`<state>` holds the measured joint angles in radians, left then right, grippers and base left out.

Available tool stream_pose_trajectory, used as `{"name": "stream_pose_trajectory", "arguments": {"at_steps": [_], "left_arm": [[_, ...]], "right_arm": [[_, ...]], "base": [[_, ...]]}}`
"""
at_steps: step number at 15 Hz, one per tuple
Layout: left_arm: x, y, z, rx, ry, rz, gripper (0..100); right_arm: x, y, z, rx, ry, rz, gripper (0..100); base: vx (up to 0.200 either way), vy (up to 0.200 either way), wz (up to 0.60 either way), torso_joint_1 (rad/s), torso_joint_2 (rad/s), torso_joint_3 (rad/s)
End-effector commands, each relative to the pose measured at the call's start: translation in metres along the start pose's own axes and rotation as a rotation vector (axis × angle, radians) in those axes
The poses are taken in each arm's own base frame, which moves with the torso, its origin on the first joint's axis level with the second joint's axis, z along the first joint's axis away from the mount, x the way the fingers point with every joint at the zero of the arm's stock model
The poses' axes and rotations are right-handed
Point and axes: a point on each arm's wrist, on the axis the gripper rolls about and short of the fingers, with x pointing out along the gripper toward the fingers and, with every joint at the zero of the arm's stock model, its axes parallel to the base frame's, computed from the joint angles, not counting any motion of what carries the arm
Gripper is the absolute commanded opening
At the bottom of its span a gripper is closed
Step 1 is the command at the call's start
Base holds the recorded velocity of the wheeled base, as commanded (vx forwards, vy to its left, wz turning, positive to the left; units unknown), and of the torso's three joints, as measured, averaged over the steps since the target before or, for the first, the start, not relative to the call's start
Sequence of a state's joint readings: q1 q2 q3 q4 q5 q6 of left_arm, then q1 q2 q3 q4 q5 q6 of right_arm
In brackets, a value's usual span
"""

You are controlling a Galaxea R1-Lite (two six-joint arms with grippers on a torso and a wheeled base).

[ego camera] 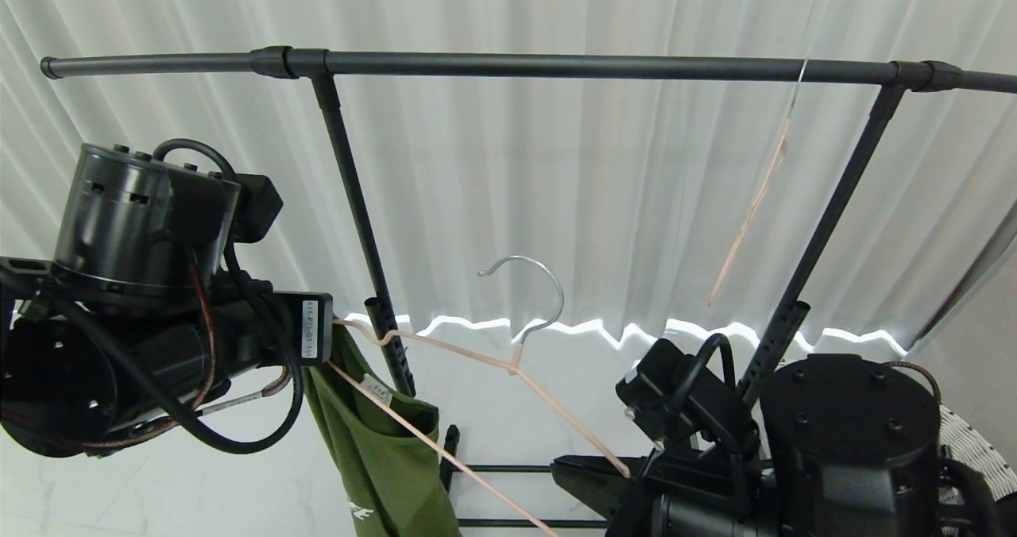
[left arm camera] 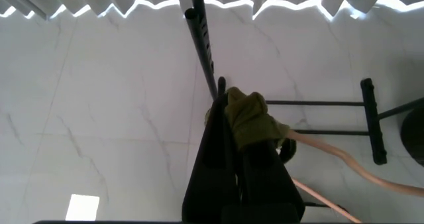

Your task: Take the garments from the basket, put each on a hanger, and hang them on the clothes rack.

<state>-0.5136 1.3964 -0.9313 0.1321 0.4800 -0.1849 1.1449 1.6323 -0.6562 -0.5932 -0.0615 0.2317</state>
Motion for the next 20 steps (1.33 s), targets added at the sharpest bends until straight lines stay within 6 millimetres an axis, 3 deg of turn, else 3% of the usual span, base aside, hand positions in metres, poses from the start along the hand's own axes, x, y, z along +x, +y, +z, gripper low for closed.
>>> {"name": "stream_pose_trajectory", "arguments": {"at_steps": [1, 5, 11, 20], "left_arm": [[-0.006, 0.003, 0.000, -0.009, -0.017, -0.005, 0], [-0.015, 0.000, 0.000, -0.005, -0.036, -0.031, 0], [-0.044, -0.019, -0.003, 0.043, -0.089, -0.177, 0], [-0.078, -0.038, -0.011, 0.107, -0.138, -0.371, 0]], "right_arm": [[0.006, 0.000, -0.003, 0.002, 0.015, -0.006, 0], [0.021, 0.001, 0.005, 0.028, -0.035, -0.023, 0], [0.050, 0.009, 0.007, 0.023, -0.038, -0.009, 0], [0.063, 0.016, 0.009, 0.037, -0.043, 0.006, 0]], "base": [[0.000, 0.000, 0.00, 0.000, 0.00, 0.000], [0.000, 0.000, 0.00, 0.000, 0.00, 0.000], [0.000, 0.000, 0.00, 0.000, 0.00, 0.000], [0.000, 0.000, 0.00, 0.000, 0.00, 0.000]]}}
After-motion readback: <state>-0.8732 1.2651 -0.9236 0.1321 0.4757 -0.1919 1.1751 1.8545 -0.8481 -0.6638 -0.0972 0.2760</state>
